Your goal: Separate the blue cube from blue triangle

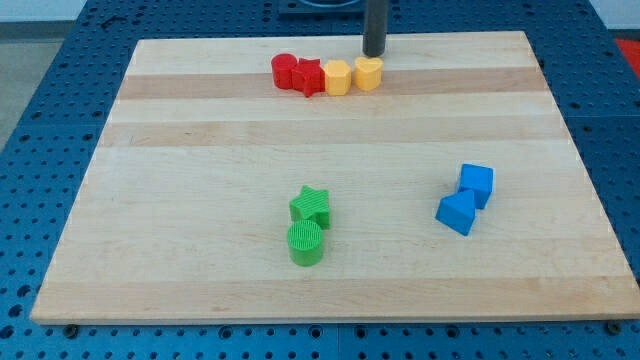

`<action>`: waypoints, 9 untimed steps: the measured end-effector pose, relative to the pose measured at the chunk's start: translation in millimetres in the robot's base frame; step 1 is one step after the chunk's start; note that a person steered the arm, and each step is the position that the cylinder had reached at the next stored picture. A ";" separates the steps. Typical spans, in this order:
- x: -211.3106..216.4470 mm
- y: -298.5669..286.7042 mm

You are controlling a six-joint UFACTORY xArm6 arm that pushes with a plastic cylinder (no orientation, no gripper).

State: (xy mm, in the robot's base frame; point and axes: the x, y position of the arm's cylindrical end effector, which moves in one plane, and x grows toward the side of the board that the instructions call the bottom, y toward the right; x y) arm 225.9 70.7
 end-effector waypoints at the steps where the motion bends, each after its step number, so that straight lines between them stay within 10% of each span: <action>1: 3.8 51.5; 3: 79.1 156.5; 7: 341.0 172.3; 9: 296.0 93.6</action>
State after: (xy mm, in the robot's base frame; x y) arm 521.9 164.3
